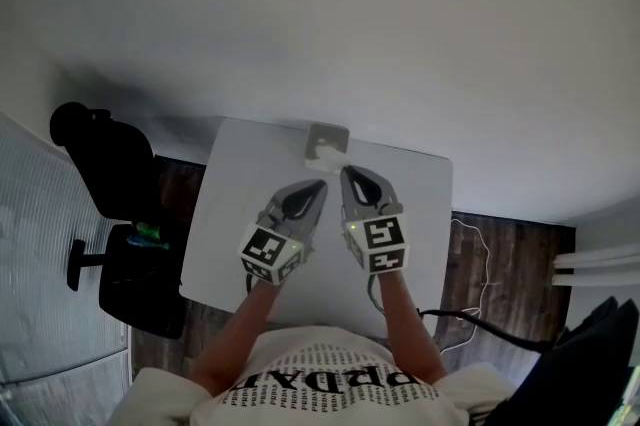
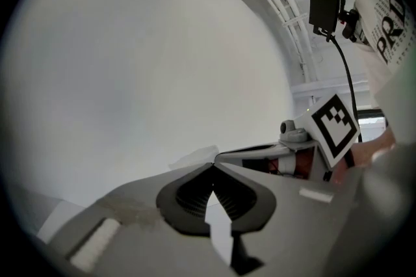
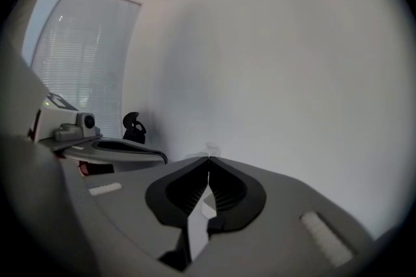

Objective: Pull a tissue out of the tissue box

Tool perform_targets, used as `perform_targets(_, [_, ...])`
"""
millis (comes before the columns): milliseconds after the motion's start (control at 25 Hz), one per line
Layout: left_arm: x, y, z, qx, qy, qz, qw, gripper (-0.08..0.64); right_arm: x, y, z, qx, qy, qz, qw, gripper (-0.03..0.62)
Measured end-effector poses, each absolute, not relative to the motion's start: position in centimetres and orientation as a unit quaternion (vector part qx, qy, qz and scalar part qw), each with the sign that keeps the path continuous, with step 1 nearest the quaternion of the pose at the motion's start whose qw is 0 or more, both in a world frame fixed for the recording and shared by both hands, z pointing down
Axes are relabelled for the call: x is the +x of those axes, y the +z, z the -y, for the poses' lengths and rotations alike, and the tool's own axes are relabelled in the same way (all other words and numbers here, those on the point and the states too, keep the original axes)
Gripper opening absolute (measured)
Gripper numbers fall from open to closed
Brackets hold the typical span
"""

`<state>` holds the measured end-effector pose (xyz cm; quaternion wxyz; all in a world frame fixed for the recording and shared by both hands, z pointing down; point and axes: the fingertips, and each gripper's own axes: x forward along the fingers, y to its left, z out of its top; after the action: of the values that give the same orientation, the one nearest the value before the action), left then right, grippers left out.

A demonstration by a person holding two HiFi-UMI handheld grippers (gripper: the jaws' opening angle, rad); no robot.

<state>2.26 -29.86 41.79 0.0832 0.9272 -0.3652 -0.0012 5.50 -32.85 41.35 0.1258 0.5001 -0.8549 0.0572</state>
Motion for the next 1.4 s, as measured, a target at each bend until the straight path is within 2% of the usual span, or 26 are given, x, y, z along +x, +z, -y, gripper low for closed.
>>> perform_targets(960, [2.7,35.6,23.5,0.927,-0.013,0.37,0.054,-0.008,5.9,34.5,25.8,0.501,0.018,0.86,0.096,0.011])
perform_targets(1400, [1.8,35.6,24.2,0.923,-0.018,0.38,0.06,-0.008,5.5,34.7,26.2,0.499,0.011,0.858,0.121,0.009])
